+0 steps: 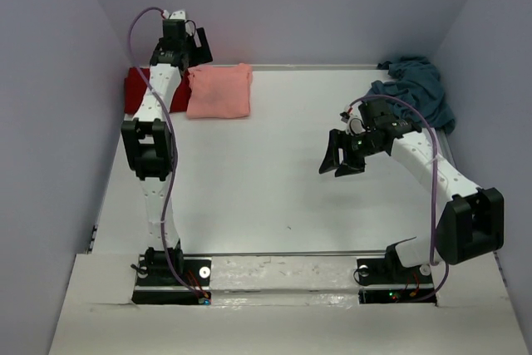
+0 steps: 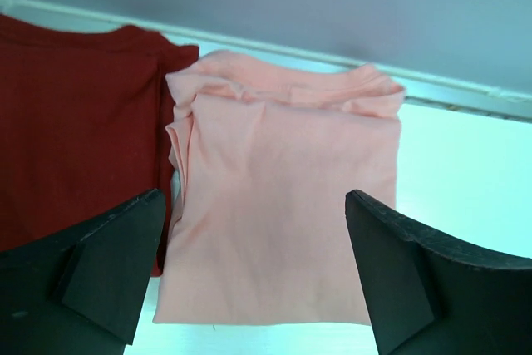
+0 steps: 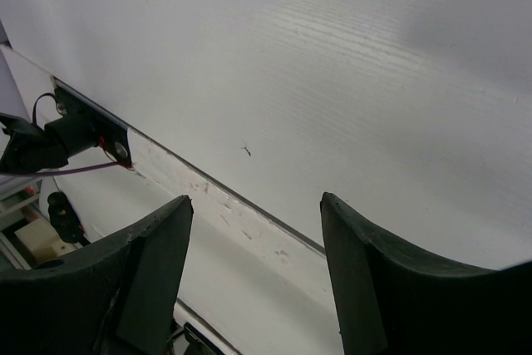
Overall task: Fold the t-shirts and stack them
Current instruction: Reset both grippers
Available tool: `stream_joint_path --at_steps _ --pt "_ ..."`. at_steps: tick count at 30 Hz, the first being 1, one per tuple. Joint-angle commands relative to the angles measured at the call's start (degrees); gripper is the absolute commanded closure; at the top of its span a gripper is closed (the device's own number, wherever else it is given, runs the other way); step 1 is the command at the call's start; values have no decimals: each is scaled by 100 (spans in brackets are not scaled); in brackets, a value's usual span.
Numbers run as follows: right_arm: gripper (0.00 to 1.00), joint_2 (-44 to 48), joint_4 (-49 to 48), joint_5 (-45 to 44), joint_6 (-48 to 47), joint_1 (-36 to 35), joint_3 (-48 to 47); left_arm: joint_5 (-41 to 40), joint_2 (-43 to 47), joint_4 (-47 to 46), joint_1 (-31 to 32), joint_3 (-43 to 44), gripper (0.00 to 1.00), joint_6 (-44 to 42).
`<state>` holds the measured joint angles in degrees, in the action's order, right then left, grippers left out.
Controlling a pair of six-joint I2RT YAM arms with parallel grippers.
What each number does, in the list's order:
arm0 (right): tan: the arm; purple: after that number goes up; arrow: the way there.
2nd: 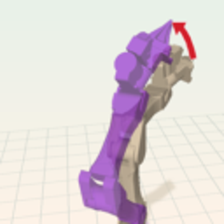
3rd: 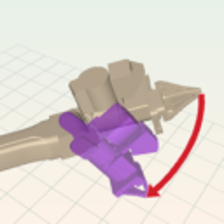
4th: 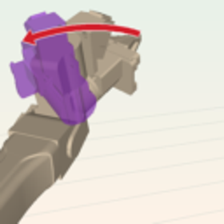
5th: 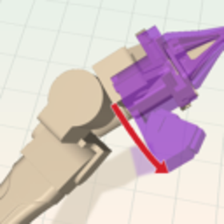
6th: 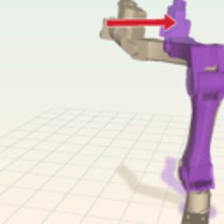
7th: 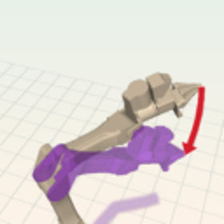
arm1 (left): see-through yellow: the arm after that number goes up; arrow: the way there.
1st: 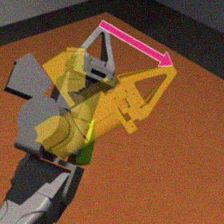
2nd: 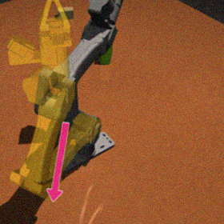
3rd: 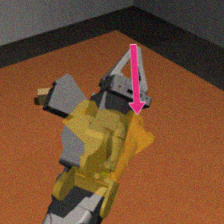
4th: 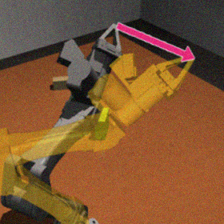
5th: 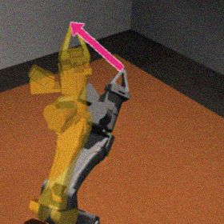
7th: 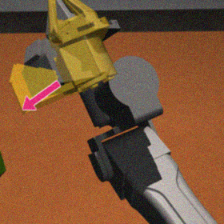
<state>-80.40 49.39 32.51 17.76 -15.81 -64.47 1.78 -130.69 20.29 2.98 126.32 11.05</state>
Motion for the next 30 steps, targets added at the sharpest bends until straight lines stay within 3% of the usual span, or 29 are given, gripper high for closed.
stream_joint_path --at_steps 1,6,15,23,30 --pt "31 -46 -148 168 -88 26 -198 -117 842 -106 97 -169 1 20" --pt "31 -107 -245 168 -88 26 -224 -591 1431 527 211 -713 1 424" --pt "31 -265 -474 -139 -79 26 -382 -1039 3171 1134 895 -3541 1 785" --pt "31 15 -526 -632 -167 26 -348 -1031 4683 1196 1432 -4781 1 1180" --pt "31 508 -720 -852 -124 26 -119 -952 5774 1187 1459 -5697 1 1382"
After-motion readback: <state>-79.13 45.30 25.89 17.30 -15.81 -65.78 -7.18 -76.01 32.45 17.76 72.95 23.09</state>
